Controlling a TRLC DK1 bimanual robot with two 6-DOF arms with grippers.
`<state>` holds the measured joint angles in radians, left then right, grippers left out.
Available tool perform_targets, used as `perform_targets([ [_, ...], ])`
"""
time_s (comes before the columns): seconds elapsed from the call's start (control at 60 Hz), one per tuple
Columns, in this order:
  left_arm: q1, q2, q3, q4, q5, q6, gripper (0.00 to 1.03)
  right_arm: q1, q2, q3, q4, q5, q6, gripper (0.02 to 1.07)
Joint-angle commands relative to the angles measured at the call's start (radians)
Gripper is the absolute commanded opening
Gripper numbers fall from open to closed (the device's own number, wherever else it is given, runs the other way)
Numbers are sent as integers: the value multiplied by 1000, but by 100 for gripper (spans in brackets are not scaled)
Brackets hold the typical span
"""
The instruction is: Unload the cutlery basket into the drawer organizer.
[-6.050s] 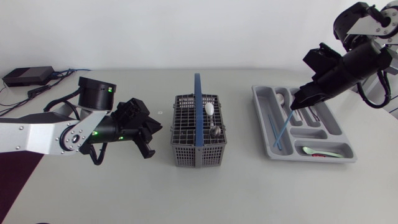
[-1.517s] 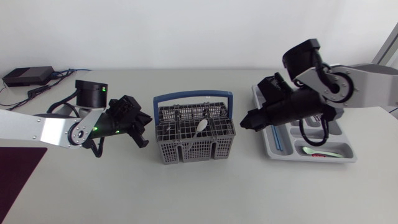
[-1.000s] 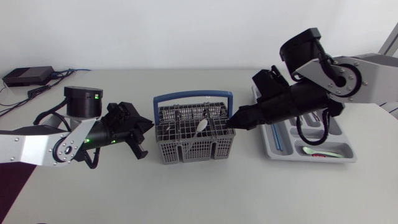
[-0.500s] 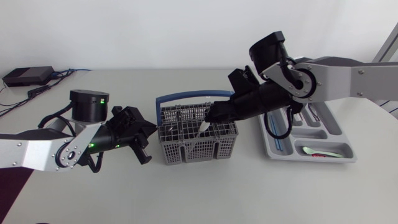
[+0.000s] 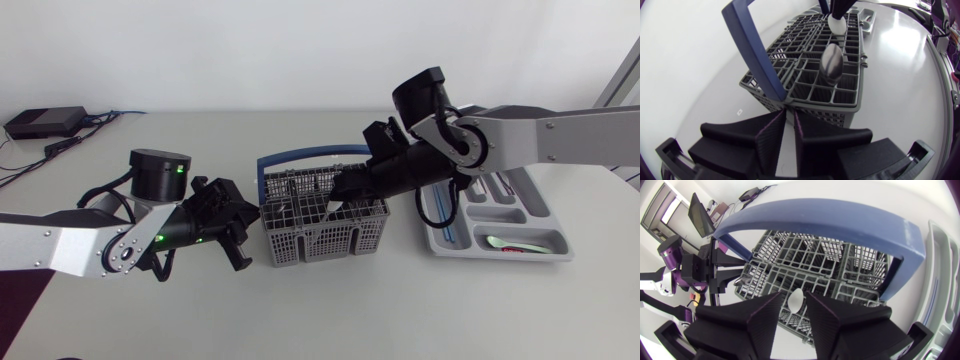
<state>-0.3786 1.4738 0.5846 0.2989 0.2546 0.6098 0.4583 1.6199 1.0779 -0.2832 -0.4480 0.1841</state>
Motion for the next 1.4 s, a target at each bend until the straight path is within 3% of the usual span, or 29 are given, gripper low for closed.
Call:
perform_targets([
  [0.0,-9,10,24,17,-6,-5,30,2,12,-19,6,0,32,27],
  [0.117,-8,-7,20,13,-8,-7,30,3,12,-18,-2,2,35,14],
  [0.267,-9,-15,15,9,-9,-7,30,2,18,-18,-4,6,29,9],
  [1.017,-11,-18,8,13,-11,-7,30,-13,-213,-33,-74,15,-23,8],
  [1.383,-25,-13,11,14,-28,-7,30,-161,-370,39,-252,-185,-43,8],
])
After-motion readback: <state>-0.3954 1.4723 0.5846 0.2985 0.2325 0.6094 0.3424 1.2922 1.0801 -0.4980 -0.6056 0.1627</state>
